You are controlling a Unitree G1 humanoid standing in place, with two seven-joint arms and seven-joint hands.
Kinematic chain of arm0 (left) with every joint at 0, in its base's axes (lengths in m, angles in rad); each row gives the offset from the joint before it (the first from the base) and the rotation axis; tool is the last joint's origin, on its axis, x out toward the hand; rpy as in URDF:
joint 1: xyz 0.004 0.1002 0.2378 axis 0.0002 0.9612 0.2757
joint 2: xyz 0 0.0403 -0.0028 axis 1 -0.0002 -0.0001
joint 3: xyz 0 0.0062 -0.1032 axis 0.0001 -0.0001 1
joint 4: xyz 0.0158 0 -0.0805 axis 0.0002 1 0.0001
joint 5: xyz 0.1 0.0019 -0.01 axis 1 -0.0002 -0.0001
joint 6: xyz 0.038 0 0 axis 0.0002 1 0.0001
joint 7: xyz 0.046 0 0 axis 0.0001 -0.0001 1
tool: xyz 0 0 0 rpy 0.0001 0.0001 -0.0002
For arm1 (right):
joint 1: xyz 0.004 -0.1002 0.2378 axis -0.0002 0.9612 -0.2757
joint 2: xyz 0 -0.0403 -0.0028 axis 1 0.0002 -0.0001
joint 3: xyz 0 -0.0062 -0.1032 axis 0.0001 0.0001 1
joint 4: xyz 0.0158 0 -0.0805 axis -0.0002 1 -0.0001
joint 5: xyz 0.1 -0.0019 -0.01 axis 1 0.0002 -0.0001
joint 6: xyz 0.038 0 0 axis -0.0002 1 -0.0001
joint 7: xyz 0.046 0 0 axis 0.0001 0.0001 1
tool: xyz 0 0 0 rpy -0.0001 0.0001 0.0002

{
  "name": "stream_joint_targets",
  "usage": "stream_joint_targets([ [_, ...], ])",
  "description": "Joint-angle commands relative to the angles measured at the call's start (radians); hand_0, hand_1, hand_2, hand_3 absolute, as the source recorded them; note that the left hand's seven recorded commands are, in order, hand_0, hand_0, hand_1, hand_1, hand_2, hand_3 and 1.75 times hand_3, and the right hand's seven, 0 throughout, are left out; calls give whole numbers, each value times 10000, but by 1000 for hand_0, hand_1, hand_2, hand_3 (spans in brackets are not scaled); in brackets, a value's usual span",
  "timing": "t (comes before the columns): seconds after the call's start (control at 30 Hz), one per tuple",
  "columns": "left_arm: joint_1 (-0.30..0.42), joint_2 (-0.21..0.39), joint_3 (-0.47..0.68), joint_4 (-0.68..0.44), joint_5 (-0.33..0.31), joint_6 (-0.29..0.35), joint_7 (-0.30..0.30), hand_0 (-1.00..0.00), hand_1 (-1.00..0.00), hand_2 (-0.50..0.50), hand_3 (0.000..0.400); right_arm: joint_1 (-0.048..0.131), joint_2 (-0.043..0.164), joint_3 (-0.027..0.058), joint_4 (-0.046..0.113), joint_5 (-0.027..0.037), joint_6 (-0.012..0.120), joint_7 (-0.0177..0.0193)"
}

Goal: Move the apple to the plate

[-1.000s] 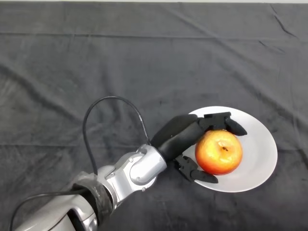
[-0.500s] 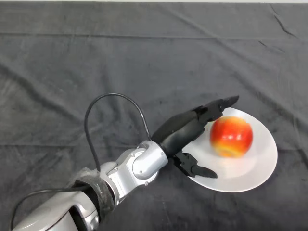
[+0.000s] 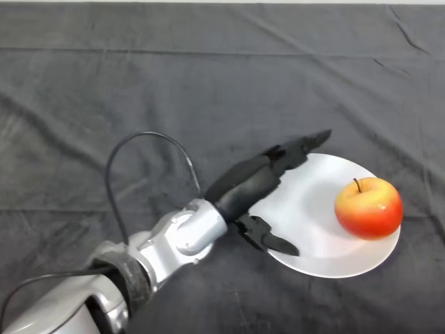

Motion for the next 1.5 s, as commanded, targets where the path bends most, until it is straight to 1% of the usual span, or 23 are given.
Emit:
stream_joint_targets([
  [0.03,484,536,467,516,-301,-240,-157,0,0,0,0,759,521,297,520,-235,78,91],
  [0.23,647,947,1532,775,-907,-399,-518,0,0,0,0,759,521,298,521,-235,77,91],
  [0.3,726,1125,1969,833,-1198,-424,-706,0,0,0,0,759,521,298,520,-235,77,90],
  [0.53,1141,1703,3354,982,-2118,-311,-1170,0,0,0,0,762,521,298,515,-233,79,91],
  [0.7,1483,2113,4433,1127,-2867,59,-1451,0,0,0,0,766,521,297,508,-232,82,91],
  [0.8,1624,2295,5050,1227,-3272,389,-1546,0,0,0,0,768,521,297,504,-231,84,92],
  [1.07,1816,2755,6525,1395,-4145,1274,-1759,0,0,0,0,775,521,296,491,-228,90,93],
  [1.23,1924,3027,7322,1454,-4543,1715,-1823,0,0,0,0,778,521,295,484,-226,93,94],
  [1.5,2000,3191,8313,1479,-4921,2268,-1764,0,0,0,0,782,521,294,475,-224,98,96],
])
